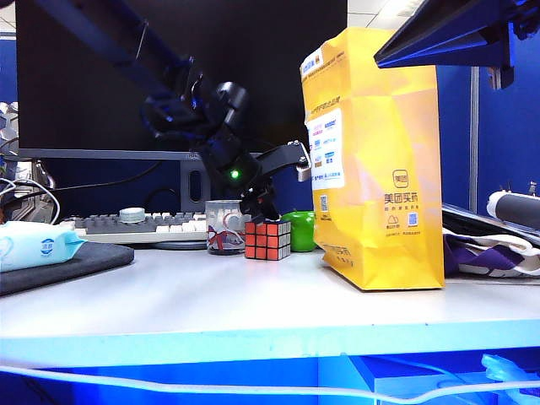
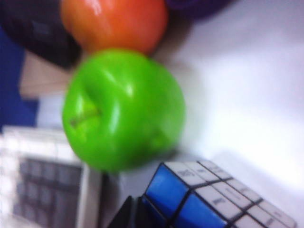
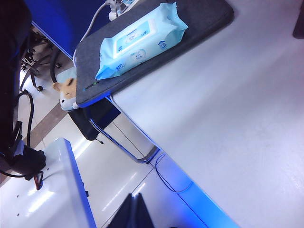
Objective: Pick up the Rubik's Cube and throw it into the yellow paper bag.
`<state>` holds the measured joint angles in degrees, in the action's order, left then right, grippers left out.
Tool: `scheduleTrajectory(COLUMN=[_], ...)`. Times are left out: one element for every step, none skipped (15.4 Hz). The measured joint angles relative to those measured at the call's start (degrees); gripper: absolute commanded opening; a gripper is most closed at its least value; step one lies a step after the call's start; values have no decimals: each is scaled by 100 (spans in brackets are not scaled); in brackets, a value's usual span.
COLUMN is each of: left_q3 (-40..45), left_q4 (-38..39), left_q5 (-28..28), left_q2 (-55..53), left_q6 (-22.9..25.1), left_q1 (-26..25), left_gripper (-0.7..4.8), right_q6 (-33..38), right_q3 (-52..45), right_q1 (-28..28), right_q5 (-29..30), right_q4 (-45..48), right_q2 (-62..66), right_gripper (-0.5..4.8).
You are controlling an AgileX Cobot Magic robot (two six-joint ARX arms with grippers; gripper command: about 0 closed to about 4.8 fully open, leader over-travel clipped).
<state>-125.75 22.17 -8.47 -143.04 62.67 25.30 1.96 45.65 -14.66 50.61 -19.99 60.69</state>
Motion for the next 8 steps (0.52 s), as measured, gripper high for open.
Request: scheduleTrajectory(left_q3=[-15,-33,-35,-44,-46,-59,-61,-59], left_q4=[306,562,774,960,1200,1447,1797,2006], left_q5=[149,164,177,203,225,216,212,208], left_q2=[66,118,166,197,234,267,350,415], left_q6=[-66,-92,-160,-269,-439,-535,-568,-575], left_q1=[55,81,116,153,201,243,302,326], left_gripper=[-5,-5,-5,-5,-5,-5,-5,-5], right_q6=[48,61,63,66,66,68,79,87], right_q3=[0,0,0,0,0,0,0,0], right_q1=[-24,-72,-109,-173,-251,-289,-299,-315], right_q5=[13,22,24,15,20,24,37,37], right_q4=[0,2,0,2,7,4,7,4], right_q2=[0,0,0,0,0,0,-7,-9], right_gripper=[-1,-1,-1,-1,-1,-1,-1,-1])
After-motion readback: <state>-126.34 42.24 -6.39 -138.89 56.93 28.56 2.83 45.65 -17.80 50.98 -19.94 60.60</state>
